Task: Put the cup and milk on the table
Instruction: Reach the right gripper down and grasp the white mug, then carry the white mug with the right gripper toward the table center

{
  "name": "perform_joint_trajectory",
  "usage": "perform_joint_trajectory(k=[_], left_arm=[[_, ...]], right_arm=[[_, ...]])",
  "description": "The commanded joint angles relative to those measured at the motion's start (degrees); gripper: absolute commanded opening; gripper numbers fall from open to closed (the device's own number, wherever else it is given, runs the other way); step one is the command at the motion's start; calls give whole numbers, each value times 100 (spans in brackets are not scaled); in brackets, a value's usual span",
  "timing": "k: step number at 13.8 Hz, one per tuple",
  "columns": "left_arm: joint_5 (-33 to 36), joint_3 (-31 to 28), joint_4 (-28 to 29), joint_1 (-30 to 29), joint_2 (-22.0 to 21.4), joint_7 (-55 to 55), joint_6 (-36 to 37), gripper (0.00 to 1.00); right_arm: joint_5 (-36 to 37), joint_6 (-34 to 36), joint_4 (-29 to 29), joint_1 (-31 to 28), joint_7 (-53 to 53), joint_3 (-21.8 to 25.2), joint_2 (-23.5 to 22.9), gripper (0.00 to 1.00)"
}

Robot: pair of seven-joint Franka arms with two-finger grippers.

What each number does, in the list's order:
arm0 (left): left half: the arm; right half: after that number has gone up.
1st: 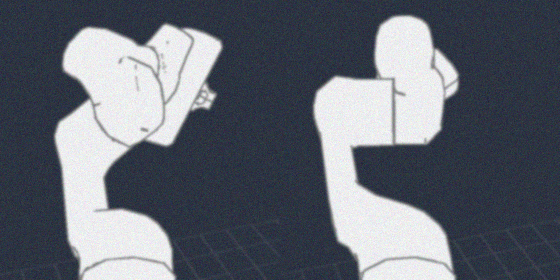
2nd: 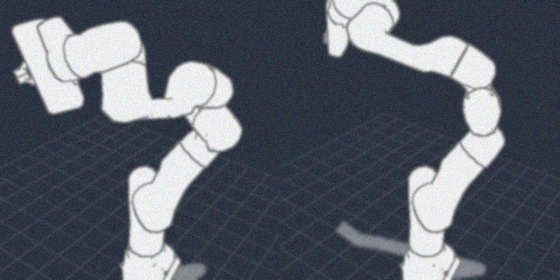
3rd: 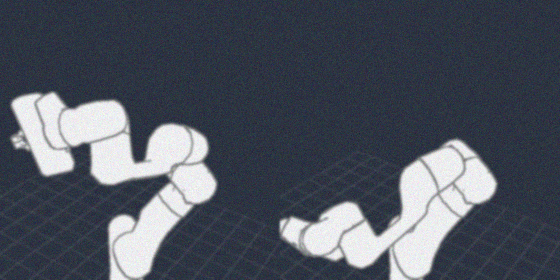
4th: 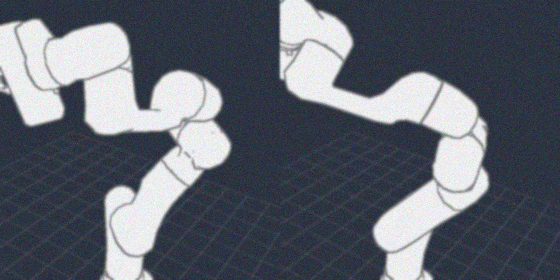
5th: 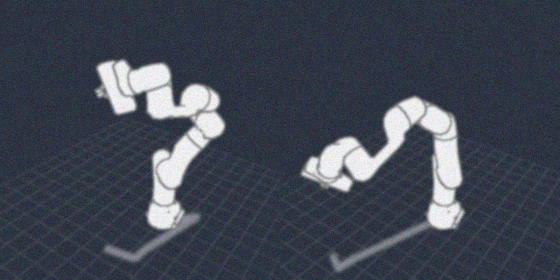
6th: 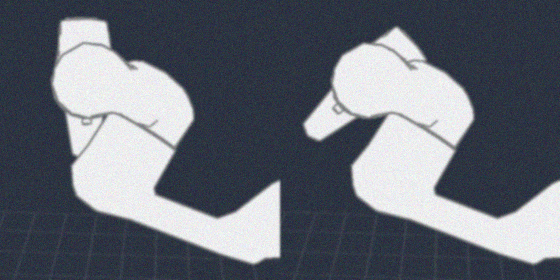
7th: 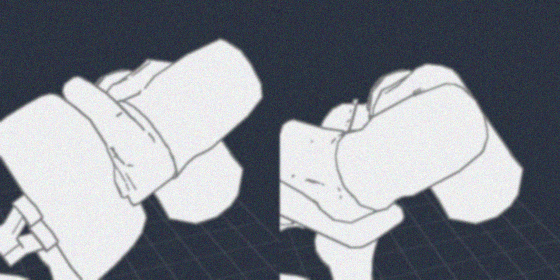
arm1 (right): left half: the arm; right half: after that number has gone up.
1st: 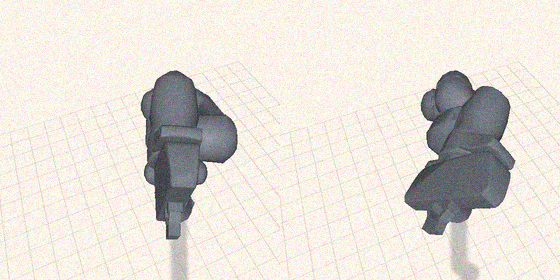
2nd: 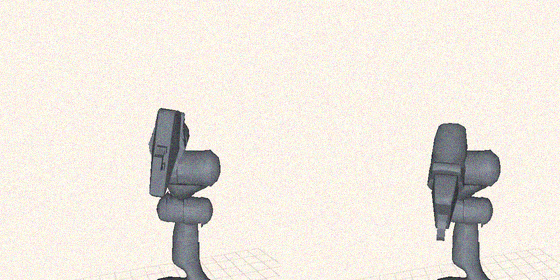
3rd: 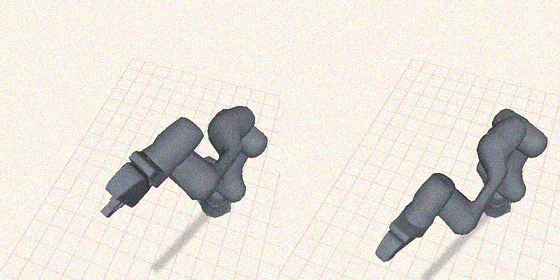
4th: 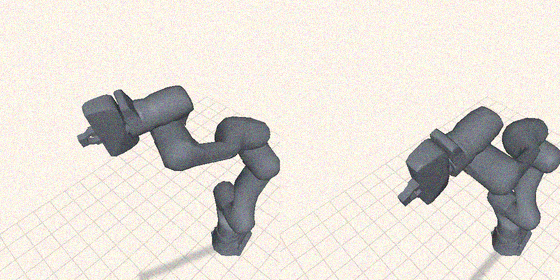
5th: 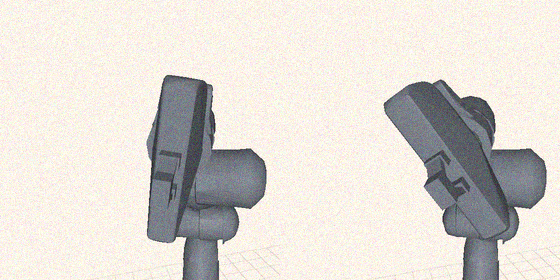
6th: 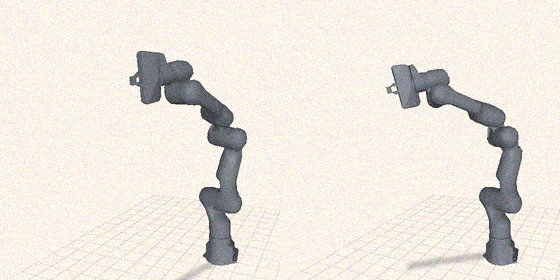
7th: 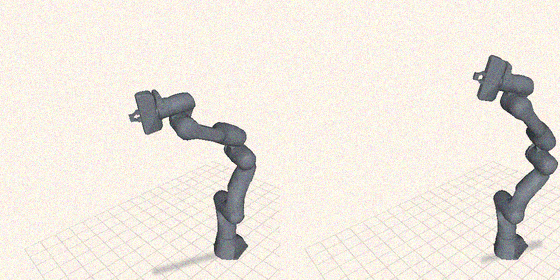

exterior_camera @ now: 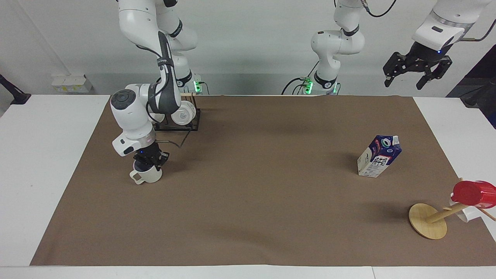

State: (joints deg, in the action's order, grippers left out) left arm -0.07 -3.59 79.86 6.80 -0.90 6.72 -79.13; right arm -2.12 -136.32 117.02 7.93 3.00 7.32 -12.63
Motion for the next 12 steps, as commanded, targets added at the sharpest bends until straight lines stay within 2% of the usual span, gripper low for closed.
perform_joint_trajectory(k=[1, 5, 12], left_arm=[[7, -37, -50, 23, -24, -4, 90, 100], [16, -37, -50, 23, -24, -4, 90, 100], [7, -37, -50, 23, -24, -4, 90, 100]], right_arm=[[-96, 17, -267, 42, 296, -38, -29, 0], [27, 526, -750, 629, 1806, -55, -37, 0], [142, 1080, -1444, 1719, 2949, -55, -187, 0]])
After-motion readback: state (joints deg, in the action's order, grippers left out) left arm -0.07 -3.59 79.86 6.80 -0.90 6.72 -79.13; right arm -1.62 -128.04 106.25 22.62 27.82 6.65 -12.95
